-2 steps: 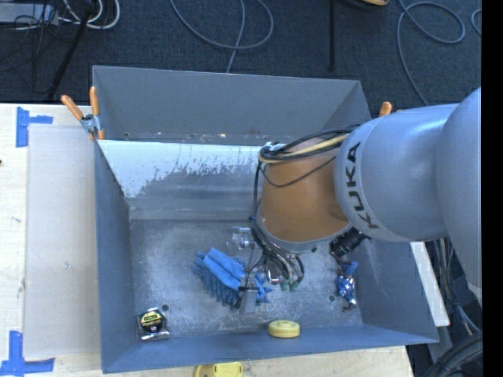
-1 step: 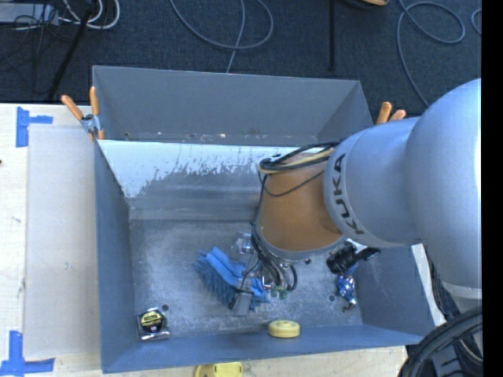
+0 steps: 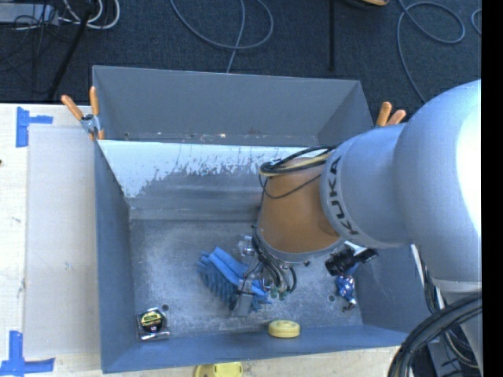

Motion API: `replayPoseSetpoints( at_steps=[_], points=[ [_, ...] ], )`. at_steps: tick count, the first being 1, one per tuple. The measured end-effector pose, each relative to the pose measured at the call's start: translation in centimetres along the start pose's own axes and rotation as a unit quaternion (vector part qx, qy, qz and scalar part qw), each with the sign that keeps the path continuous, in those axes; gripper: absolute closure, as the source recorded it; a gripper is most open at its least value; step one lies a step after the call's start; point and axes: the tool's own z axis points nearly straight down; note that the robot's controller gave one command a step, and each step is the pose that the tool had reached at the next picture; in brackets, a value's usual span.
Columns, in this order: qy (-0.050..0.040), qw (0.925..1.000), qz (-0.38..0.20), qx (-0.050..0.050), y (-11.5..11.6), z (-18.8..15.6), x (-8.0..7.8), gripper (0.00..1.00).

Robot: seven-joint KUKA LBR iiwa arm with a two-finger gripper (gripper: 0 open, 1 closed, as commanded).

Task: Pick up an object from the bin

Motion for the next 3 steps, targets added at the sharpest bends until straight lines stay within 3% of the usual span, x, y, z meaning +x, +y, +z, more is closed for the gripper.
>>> replayPoseSetpoints(
  at_steps=[1,2,3],
  points=[
    [0.0000,0.9995,0.032,0.000,0.36,0.02,0.64,0.00],
    [0.0004,1.0000,0.007,0.000,0.22,0.04,0.31,0.00],
    [0.0006,0.9995,0.032,0.000,0.34,0.04,0.61,1.00]
  ],
)
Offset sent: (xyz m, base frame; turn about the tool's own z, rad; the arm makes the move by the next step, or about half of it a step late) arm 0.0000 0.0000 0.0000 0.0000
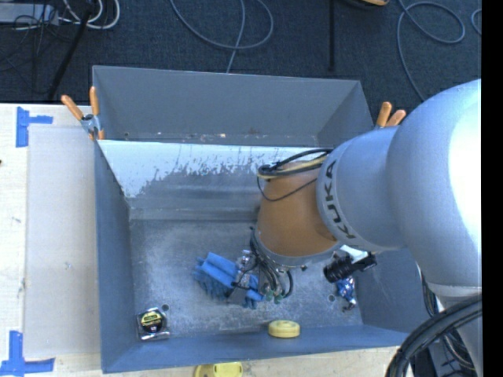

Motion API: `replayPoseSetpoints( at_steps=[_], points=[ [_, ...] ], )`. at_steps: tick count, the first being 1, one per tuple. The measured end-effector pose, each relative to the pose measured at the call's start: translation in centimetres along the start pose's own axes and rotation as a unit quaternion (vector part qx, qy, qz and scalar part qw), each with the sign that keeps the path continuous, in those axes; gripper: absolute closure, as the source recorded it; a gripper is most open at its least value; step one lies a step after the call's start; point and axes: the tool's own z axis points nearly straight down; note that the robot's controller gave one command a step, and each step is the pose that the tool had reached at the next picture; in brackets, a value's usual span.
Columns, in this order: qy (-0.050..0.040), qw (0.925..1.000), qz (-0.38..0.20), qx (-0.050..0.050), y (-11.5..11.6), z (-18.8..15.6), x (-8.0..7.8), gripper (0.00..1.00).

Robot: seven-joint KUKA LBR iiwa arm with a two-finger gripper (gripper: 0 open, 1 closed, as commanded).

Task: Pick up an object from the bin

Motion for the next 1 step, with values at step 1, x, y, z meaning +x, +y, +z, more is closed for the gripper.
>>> replayPoseSetpoints(
  at_steps=[1],
  points=[
    [0.0000,1.0000,0.000,0.000,-0.01,0.00,0.00,1.00]
  ],
)
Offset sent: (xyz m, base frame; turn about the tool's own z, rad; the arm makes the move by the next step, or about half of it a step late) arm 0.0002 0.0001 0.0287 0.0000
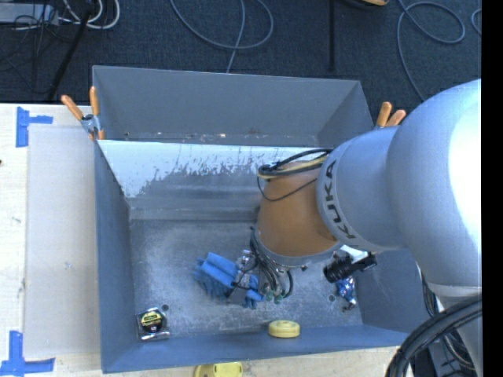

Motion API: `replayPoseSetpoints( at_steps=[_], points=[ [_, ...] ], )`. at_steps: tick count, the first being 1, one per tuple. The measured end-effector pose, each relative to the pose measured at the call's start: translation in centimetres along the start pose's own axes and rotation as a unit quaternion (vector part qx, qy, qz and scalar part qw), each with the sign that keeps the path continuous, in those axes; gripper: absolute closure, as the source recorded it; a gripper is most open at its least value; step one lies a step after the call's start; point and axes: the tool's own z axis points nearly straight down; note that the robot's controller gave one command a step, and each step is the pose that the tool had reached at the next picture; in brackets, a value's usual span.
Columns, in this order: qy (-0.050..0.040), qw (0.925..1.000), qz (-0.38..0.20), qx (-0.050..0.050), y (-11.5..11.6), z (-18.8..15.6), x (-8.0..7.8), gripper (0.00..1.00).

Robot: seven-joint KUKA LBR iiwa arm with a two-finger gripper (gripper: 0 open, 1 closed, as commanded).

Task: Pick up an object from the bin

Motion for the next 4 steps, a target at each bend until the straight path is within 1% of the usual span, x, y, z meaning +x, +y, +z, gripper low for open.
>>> replayPoseSetpoints(
  at_steps=[1,2,3,4],
  points=[
    [0.0009,1.0000,0.000,0.000,0.0,-0.3,0.1,1.00],
    [0.0041,1.0000,0.000,0.002,-0.1,-1.6,0.3,1.00],
    [0.0034,1.0000,0.000,0.001,-0.1,-3.9,0.3,1.00],
    [-0.0006,1.0000,0.000,0.000,-0.1,-5.6,0.1,1.00]
  ],
)
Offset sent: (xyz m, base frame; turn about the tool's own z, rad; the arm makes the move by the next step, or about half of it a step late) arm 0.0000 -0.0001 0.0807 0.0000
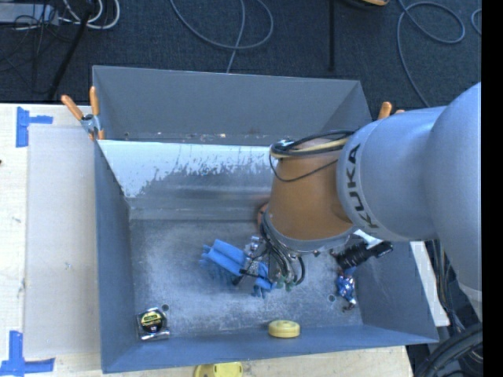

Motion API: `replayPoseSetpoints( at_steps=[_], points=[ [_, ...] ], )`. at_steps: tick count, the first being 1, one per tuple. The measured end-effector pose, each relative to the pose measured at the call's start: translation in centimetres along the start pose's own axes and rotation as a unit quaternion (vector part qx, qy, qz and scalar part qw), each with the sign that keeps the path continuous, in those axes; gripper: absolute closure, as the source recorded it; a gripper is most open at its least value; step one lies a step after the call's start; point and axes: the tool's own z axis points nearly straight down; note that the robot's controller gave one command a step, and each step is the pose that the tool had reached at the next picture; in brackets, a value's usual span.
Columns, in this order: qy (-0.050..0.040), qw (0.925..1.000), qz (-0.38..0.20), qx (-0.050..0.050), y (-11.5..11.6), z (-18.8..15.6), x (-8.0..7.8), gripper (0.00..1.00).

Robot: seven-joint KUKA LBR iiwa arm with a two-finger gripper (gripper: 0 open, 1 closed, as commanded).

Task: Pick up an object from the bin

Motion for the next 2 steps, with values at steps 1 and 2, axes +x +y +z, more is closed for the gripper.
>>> replayPoseSetpoints(
  at_steps=[1,2],
  points=[
    [-0.0007,1.0000,0.000,0.000,0.0,-1.0,0.0,1.00],
    [0.0013,1.0000,0.000,0.001,-0.1,-2.2,0.1,1.00]
  ],
)
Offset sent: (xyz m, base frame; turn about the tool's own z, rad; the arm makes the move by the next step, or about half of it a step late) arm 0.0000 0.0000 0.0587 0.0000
